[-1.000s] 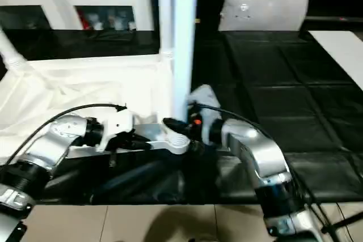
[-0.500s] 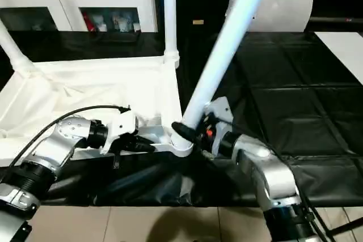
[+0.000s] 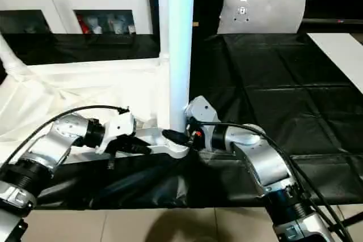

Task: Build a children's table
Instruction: Insert table leg to table base

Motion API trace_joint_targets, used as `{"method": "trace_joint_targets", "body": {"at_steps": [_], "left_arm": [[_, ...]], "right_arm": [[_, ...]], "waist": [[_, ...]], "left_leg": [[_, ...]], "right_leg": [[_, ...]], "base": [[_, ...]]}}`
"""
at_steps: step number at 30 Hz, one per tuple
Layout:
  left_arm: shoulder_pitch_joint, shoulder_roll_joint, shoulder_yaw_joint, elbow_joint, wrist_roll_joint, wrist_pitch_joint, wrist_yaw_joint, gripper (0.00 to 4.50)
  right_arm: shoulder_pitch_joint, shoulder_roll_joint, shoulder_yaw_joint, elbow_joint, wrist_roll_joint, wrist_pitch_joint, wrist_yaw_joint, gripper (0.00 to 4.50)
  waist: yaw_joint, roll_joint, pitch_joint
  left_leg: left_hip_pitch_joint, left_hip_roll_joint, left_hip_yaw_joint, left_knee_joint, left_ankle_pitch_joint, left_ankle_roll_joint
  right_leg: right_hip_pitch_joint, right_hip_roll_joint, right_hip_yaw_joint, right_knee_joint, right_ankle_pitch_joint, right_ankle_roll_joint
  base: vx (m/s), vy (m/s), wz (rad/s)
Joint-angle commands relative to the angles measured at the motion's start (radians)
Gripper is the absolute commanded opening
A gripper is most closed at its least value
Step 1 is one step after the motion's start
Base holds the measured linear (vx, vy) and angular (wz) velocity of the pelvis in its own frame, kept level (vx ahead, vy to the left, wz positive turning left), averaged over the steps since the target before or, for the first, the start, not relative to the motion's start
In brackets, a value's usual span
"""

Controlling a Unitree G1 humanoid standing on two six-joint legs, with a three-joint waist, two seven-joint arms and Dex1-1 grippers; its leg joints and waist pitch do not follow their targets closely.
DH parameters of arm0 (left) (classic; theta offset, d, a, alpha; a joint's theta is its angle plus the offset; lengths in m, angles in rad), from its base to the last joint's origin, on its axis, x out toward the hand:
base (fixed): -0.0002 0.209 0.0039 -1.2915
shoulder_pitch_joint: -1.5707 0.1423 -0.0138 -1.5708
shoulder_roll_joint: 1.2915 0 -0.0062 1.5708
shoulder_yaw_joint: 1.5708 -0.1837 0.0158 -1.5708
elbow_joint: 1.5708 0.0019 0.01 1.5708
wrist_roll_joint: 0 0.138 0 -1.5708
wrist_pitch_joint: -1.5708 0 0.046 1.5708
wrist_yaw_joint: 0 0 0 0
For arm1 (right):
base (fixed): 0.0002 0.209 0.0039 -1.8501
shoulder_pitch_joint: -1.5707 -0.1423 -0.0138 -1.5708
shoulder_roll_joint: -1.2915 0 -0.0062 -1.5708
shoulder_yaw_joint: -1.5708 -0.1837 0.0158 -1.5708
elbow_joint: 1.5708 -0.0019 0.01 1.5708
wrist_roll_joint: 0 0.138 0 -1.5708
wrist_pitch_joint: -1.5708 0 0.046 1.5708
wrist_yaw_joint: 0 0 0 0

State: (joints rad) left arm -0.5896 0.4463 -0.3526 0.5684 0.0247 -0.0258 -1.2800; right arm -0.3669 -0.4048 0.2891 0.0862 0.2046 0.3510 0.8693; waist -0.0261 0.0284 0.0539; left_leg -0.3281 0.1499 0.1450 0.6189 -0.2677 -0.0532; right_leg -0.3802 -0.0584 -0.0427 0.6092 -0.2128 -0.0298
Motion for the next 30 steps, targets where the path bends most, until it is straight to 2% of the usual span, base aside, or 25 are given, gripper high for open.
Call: {"method": "trace_joint_targets", "body": {"at_steps": [1,2,4,5,6,7,9,10,11,13,16,17,18,20,21,22,23,24,25,26,27,28,29,30], "left_arm": [[-0.053,-0.006,-0.007,0.007,0.002,-0.017,-0.024,0.0],[-0.089,-0.014,-0.001,0.036,0.001,-0.025,-0.028,0.0],[-0.111,-0.016,0.0,0.057,0.006,-0.034,-0.026,0.0],[-0.127,-0.017,0.0,0.075,0.011,-0.044,-0.023,0.0],[-0.145,-0.018,-0.001,0.098,0.018,-0.058,-0.018,0.0],[-0.159,-0.018,-0.002,0.117,0.023,-0.066,-0.016,0.0],[-0.178,-0.018,0.0,0.146,0.03,-0.081,-0.012,0.0],[-0.18,-0.018,0.0,0.148,0.03,-0.082,-0.012,0.0],[-0.186,-0.017,0.002,0.16,0.033,-0.087,-0.011,0.0],[-0.199,-0.018,0.008,0.188,0.039,-0.1,-0.002,0.0],[-0.199,-0.018,0.01,0.198,0.035,-0.102,-0.008,0.0],[-0.186,-0.015,0.012,0.182,0.028,-0.091,-0.013,0.0],[-0.168,-0.011,0.019,0.159,0.015,-0.073,-0.018,0.0],[-0.14,-0.005,0.031,0.121,-0.001,-0.044,-0.015,0.0],[-0.078,0.013,0.059,0.033,-0.013,0.032,0.025,0.0],[-0.071,0.014,0.062,0.023,-0.014,0.04,0.03,0.0],[0.011,0.027,0.089,-0.098,-0.019,0.136,0.086,0.0],[0.037,0.03,0.097,-0.138,-0.02,0.167,0.103,0.0],[0.052,0.029,0.101,-0.163,-0.02,0.185,0.113,0.0],[0.093,0.023,0.114,-0.232,-0.02,0.237,0.144,0.0],[0.121,0.015,0.121,-0.284,-0.023,0.279,0.163,0.0],[0.148,0.006,0.126,-0.335,-0.024,0.319,0.181,0.0],[0.179,-0.008,0.129,-0.397,-0.019,0.364,0.204,0.0],[0.207,-0.026,0.129,-0.46,-0.009,0.414,0.235,0.0]], "right_arm": [[0.088,-0.01,0.128,0.146,-0.04,0.092,0.062,1.91],[0.093,-0.011,0.135,0.137,-0.031,0.097,0.085,1.91],[0.093,-0.013,0.139,0.131,-0.028,0.1,0.097,1.91],[0.094,-0.013,0.141,0.125,-0.027,0.103,0.104,1.91],[0.094,-0.013,0.142,0.118,-0.023,0.108,0.112,1.91],[0.095,-0.012,0.142,0.11,-0.018,0.113,0.116,1.91],[0.099,-0.011,0.142,0.094,-0.012,0.125,0.117,1.91],[0.099,-0.011,0.142,0.093,-0.012,0.125,0.118,1.91],[0.1,-0.01,0.142,0.087,-0.01,0.13,0.12,1.91],[0.101,-0.006,0.143,0.083,-0.011,0.132,0.12,1.91],[0.098,0.0,0.145,0.093,-0.015,0.125,0.111,1.91],[0.093,0.009,0.14,0.105,-0.023,0.119,0.092,1.91],[0.087,0.025,0.126,0.121,-0.025,0.118,0.064,1.91],[0.079,0.048,0.103,0.14,-0.022,0.125,0.028,1.91],[0.06,0.086,0.065,0.179,-0.031,0.122,-0.05,1.91],[0.058,0.09,0.062,0.182,-0.033,0.121,-0.057,1.91],[0.037,0.117,0.035,0.217,-0.05,0.113,-0.128,1.91],[0.031,0.125,0.028,0.226,-0.055,0.111,-0.147,1.91],[0.029,0.13,0.023,0.231,-0.057,0.109,-0.158,1.91],[0.022,0.145,0.01,0.245,-0.061,0.108,-0.19,1.91],[0.017,0.157,-0.003,0.255,-0.06,0.111,-0.214,1.91],[0.012,0.169,-0.014,0.267,-0.062,0.111,-0.238,1.91],[0.004,0.179,-0.021,0.283,-0.072,0.103,-0.266,1.91],[-0.008,0.195,-0.036,0.306,-0.081,0.094,-0.301,1.91]], "waist": [[-0.006,0.002,-0.004],[-0.007,0.0,0.004],[-0.005,-0.001,0.006],[-0.005,0.001,0.01],[-0.004,-0.002,0.012],[-0.002,0.001,0.013],[0.0,0.002,0.016],[-0.001,-0.001,0.015],[0.0,0.002,0.016],[-0.002,-0.002,0.018],[-0.002,0.001,0.021],[-0.004,0.003,0.026],[-0.004,0.003,0.025],[-0.005,0.006,0.027],[-0.015,0.011,0.033],[-0.021,0.01,0.034],[-0.032,0.01,0.033],[-0.04,0.014,0.036],[-0.047,0.015,0.04],[-0.051,0.004,0.039],[-0.058,0.007,0.042],[-0.063,0.009,0.041],[-0.065,0.004,0.042],[-0.068,0.005,0.036]], "left_leg": [[-0.016,0.075,-0.018,-0.1,-0.139,0.067],[-0.014,0.074,-0.017,-0.103,-0.177,0.058],[-0.007,0.076,-0.018,-0.105,-0.203,0.045],[-0.009,0.076,-0.019,-0.108,-0.206,0.044],[-0.01,0.076,-0.018,-0.108,-0.203,0.045],[-0.008,0.075,-0.018,-0.109,-0.204,0.046],[-0.007,0.076,-0.017,-0.112,-0.197,0.047],[-0.007,0.076,-0.016,-0.113,-0.191,0.047],[-0.009,0.077,-0.017,-0.115,-0.186,0.048],[-0.013,0.077,-0.015,-0.115,-0.156,0.059],[-0.014,0.081,-0.015,-0.118,-0.162,0.059],[-0.012,0.084,-0.016,-0.122,-0.19,0.051],[-0.011,0.085,-0.017,-0.124,-0.206,0.044],[-0.01,0.089,-0.018,-0.128,-0.22,0.034],[-0.019,0.09,-0.025,-0.134,-0.25,0.014],[-0.021,0.089,-0.026,-0.135,-0.255,0.01],[-0.02,0.089,-0.029,-0.134,-0.28,0.001],[-0.024,0.089,-0.032,-0.137,-0.287,0.0],[-0.017,0.087,-0.031,-0.136,-0.319,0.003],[-0.015,0.086,-0.03,-0.135,-0.323,0.006],[-0.024,0.087,-0.034,-0.137,-0.317,0.009],[-0.024,0.088,-0.035,-0.137,-0.308,0.009],[-0.021,0.089,-0.032,-0.137,-0.304,0.012],[-0.021,0.088,-0.026,-0.133,-0.253,0.021]], "right_leg": [[0.039,-0.087,0.06,-0.081,-0.173,-0.25],[0.035,-0.086,0.061,-0.088,-0.233,-0.24],[0.031,-0.088,0.064,-0.093,-0.282,-0.231],[0.031,-0.088,0.064,-0.094,-0.287,-0.229],[0.031,-0.088,0.065,-0.096,-0.284,-0.227],[0.031,-0.088,0.066,-0.097,-0.294,-0.222],[0.03,-0.09,0.067,-0.101,-0.299,-0.221],[0.032,-0.09,0.067,-0.101,-0.296,-0.221],[0.032,-0.09,0.067,-0.1,-0.291,-0.223],[0.034,-0.09,0.066,-0.1,-0.257,-0.231],[0.033,-0.093,0.066,-0.101,-0.279,-0.233],[0.029,-0.094,0.066,-0.104,-0.324,-0.226],[0.029,-0.096,0.066,-0.106,-0.347,-0.22],[0.025,-0.099,0.067,-0.105,-0.36,-0.22],[0.027,-0.103,0.068,-0.103,-0.394,-0.216],[0.026,-0.102,0.067,-0.106,-0.408,-0.212],[0.024,-0.103,0.068,-0.104,-0.437,-0.205],[0.023,-0.102,0.066,-0.102,-0.45,-0.205],[0.013,-0.097,0.067,-0.112,-0.501,-0.188],[0.011,-0.097,0.068,-0.114,-0.519,-0.184],[0.013,-0.102,0.069,-0.114,-0.535,-0.184],[0.012,-0.102,0.07,-0.112,-0.525,-0.186],[0.009,-0.1,0.07,-0.115,-0.518,-0.187],[0.011,-0.095,0.07,-0.112,-0.427,-0.211]], "base": [[0.0,0.0,0.0],[0.0,0.0,0.0],[0.0,0.0,0.0],[0.0,0.0,0.0],[0.0,0.0,0.0],[0.0,0.0,0.0],[0.0,0.0,0.0],[0.0,0.0,0.0],[0.0,0.0,0.0],[0.0,0.0,0.0],[0.0,0.0,0.0],[0.0,0.0,0.0],[0.0,0.0,0.0],[0.0,0.0,0.0],[0.0,0.0,0.0],[0.0,0.0,0.0],[0.0,0.0,0.0],[0.0,0.0,0.0],[0.0,0.0,0.0],[0.0,0.0,0.0],[0.0,0.0,0.0],[0.0,0.0,0.0],[0.0,0.0,0.0],[0.0,0.0,0.0]]}}
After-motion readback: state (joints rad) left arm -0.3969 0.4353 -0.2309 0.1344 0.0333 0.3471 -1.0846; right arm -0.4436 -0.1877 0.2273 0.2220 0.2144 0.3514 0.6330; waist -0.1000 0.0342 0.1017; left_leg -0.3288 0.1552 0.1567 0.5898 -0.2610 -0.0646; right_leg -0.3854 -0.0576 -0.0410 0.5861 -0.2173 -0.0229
